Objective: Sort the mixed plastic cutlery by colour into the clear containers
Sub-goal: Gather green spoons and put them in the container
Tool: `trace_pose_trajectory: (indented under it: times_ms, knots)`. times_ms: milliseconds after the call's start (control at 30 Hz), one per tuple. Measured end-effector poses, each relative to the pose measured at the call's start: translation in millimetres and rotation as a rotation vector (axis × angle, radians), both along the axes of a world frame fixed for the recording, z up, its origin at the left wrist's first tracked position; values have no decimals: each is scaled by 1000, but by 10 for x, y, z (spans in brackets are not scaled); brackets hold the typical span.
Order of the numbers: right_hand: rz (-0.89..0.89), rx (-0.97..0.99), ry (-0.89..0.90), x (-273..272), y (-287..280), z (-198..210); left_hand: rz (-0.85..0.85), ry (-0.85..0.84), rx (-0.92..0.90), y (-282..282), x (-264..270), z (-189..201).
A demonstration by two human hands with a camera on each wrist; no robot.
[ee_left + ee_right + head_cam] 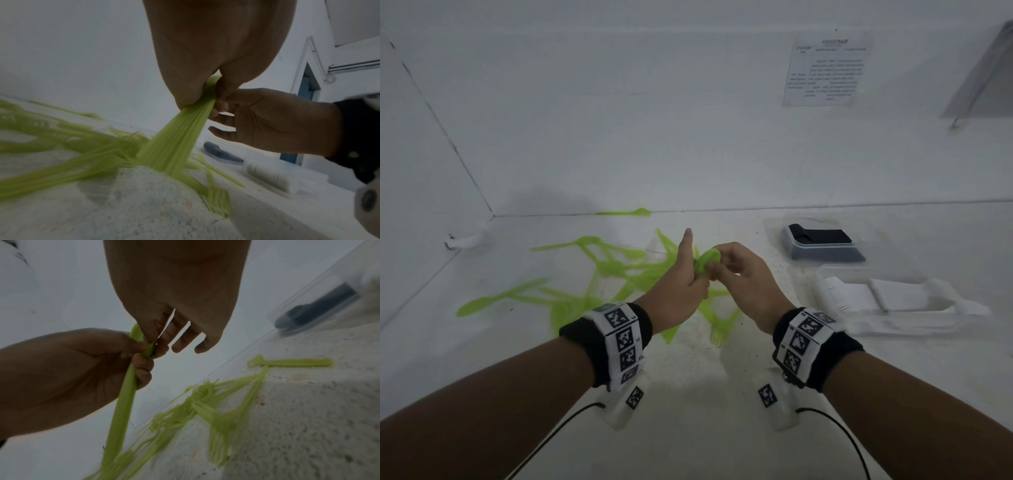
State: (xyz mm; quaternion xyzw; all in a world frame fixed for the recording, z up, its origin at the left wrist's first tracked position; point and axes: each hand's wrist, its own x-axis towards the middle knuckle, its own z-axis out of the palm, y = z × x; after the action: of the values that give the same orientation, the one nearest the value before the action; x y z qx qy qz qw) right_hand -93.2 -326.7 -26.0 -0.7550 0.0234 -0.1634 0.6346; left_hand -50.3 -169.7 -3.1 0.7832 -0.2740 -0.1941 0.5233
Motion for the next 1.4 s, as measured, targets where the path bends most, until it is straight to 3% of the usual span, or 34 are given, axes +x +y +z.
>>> trace_pose_trajectory:
  times_ms: [133, 200, 267, 400, 467, 500, 667, 1000, 1200, 1400]
  knots:
    - [-134, 98, 1, 14, -34, -11, -79, -54, 181, 168, 29, -77]
    - [-163, 49, 21, 17, -71, -50, -120, -92, 254, 274, 54, -135]
    - [-171, -205, 4, 3, -131, -100, -148, -236, 348, 345, 93, -161]
    - [-14, -1043, -131, -28, -267, -38, -229, -494, 579, 347, 213, -112]
    - [85, -1292, -46, -62, -311, 98, -298, -547, 659, 306, 249, -68]
    - [102, -1325, 20, -90, -340, 163, -317, -566, 662, 279, 260, -48]
    - [-27, -1239, 130, -279, -697, 384, -352, -684, 502, 9, 336, 45]
    - [-164, -1177, 311, -518, -1923, 496, -498, -951, 465, -1372, 471, 116]
    - [-121, -1202, 337, -433, -2961, 562, -468, -847, 555, -2398, 455, 204]
    - [-62, -1212, 355, -180, -3848, 550, -303, -701, 458, -3201, 461, 177]
